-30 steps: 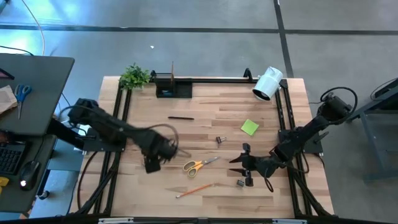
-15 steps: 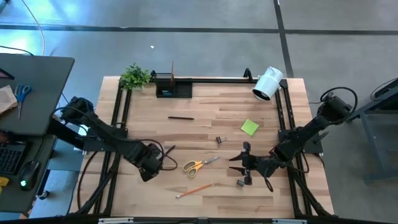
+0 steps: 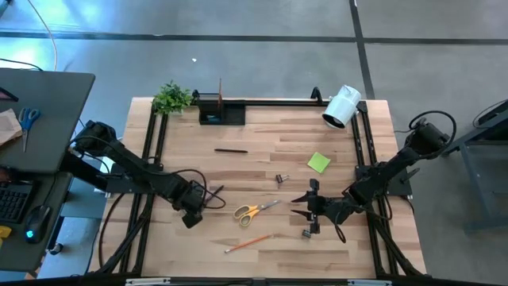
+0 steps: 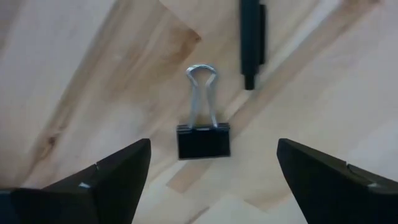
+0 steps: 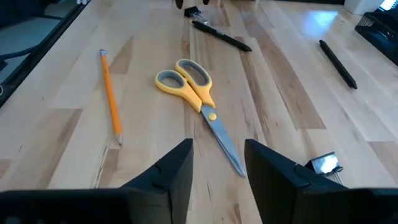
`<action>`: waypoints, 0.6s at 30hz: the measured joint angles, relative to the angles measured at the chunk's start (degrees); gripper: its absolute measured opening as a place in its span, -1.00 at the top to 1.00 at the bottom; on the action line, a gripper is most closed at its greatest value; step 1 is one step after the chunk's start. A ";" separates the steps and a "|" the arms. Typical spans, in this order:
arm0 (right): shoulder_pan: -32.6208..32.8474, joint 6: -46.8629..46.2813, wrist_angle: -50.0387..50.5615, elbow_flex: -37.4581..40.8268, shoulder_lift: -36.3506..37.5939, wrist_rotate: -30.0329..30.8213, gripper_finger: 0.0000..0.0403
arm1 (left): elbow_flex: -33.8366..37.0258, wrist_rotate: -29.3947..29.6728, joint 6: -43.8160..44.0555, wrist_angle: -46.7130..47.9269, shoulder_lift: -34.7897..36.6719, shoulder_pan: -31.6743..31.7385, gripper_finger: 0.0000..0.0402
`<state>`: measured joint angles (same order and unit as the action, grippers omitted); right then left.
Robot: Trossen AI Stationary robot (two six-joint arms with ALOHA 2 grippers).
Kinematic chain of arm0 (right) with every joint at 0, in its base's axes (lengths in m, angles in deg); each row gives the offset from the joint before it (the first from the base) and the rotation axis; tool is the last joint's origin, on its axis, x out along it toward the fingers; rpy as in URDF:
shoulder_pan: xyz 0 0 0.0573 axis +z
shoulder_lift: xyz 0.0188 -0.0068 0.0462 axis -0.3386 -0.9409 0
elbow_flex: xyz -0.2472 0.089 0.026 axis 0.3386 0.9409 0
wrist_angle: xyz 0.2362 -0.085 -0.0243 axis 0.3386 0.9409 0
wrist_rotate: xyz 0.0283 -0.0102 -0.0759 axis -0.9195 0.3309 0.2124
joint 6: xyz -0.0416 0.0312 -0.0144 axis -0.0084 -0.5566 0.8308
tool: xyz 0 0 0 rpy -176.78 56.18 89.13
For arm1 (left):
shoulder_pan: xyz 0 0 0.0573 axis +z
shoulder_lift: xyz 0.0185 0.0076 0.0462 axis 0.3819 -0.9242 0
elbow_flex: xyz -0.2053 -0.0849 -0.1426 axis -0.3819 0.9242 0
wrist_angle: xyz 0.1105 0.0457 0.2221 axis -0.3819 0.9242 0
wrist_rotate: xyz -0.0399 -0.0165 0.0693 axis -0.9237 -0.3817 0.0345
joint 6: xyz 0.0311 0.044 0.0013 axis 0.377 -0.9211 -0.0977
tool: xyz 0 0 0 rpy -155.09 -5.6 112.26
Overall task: Pick and place office supplies into organizer
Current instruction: Put the left black binder clip into the bottom left section of the desk organizer
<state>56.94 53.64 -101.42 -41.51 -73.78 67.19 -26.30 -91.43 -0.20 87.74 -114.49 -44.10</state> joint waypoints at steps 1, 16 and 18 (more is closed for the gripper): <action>0.00 -0.37 0.00 0.00 0.00 0.04 0.32 | 0.07 0.03 -0.08 0.66 0.00 0.02 -0.65; 0.02 -1.00 0.08 0.00 0.00 -0.34 0.32 | 0.10 0.00 -0.63 0.08 -1.75 -0.11 -0.37; 0.11 -0.98 0.26 0.00 0.00 -0.33 0.32 | 0.10 0.19 -0.72 0.41 -1.77 -0.11 -0.35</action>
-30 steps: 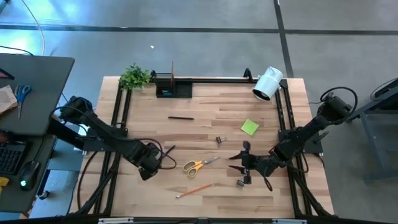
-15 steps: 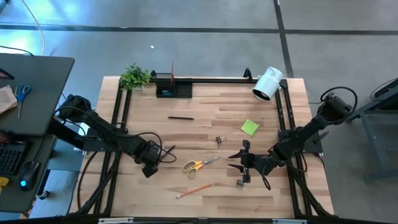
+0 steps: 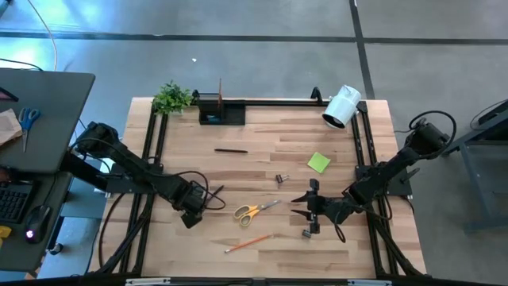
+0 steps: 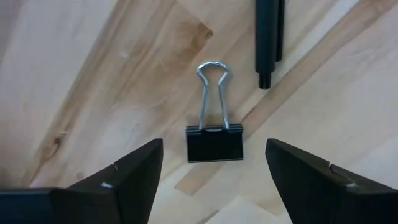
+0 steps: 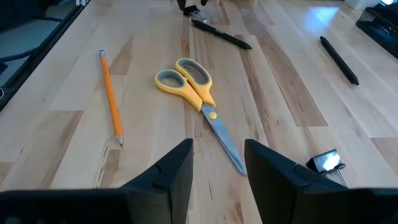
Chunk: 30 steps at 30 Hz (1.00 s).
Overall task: Pick and place office supplies into organizer
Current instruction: Put the left black binder clip into the bottom left section of the desk organizer
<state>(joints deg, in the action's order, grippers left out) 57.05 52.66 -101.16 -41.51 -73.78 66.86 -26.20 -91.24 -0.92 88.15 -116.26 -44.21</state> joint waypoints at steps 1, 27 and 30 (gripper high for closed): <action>0.02 0.02 -0.02 0.00 0.00 -0.02 0.32 | 0.07 0.24 -0.26 0.26 0.00 0.00 -0.34; 0.02 0.11 0.37 0.00 0.00 0.68 0.32 | 4.63 -1.05 -1.08 -4.19 0.26 0.00 0.21; 0.02 0.11 0.37 0.00 0.00 0.68 0.32 | 4.55 -1.15 -1.79 -4.25 0.29 0.00 0.34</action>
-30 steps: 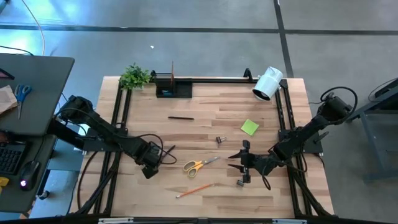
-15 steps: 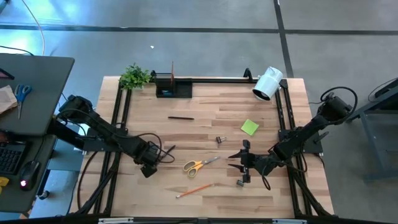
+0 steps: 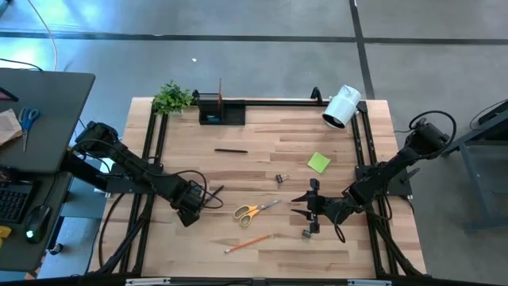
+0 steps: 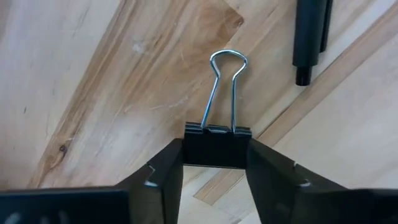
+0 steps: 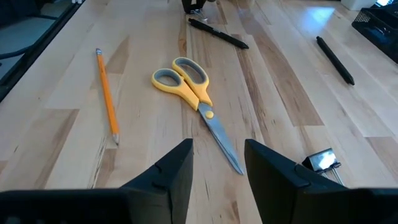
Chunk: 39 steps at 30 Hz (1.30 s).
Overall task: Pick and place office supplies into organizer
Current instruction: Put the left black binder clip into the bottom left section of the desk organizer
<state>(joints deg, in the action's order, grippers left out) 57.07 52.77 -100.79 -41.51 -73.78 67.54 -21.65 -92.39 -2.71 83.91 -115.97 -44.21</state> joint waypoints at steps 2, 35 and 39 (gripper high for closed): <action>0.00 0.02 0.00 0.00 0.00 0.00 0.32 | -0.03 -0.15 -0.85 -0.06 0.01 0.03 0.39; -0.01 -1.44 3.43 0.00 0.00 0.00 0.32 | -30.95 32.74 -74.21 13.88 -0.32 48.85 0.33; 0.00 -1.45 3.45 0.00 0.00 0.40 0.32 | -30.93 32.81 -80.85 10.18 -1.81 55.46 0.32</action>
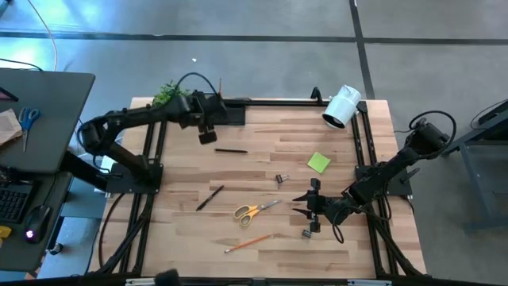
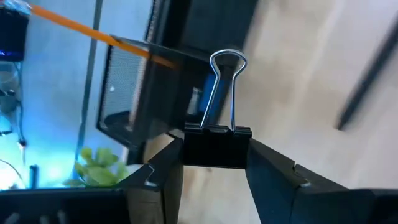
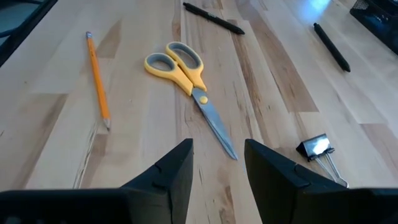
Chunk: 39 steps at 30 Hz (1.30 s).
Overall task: Pick and place office supplies into organizer
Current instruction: Put the left black binder clip into the bottom left section of the desk organizer
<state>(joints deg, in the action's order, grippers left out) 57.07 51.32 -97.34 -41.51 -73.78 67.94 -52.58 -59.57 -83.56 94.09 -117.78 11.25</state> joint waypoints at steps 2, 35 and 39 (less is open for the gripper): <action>0.00 -0.05 0.00 0.00 0.00 0.39 0.32 | 0.00 -0.16 -2.89 -2.52 -1.21 2.44 0.32; -0.13 -5.15 2.14 0.00 0.00 1.20 0.32 | 0.07 -0.81 -13.49 -13.07 -16.47 11.84 0.31; -0.13 -5.15 2.14 0.00 0.01 1.18 0.32 | 0.07 -0.61 -13.46 -11.62 -16.47 10.86 0.31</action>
<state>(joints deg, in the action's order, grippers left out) 56.94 46.17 -95.19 -41.51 -73.77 69.12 -52.51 -60.18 -97.02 82.47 -134.25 22.11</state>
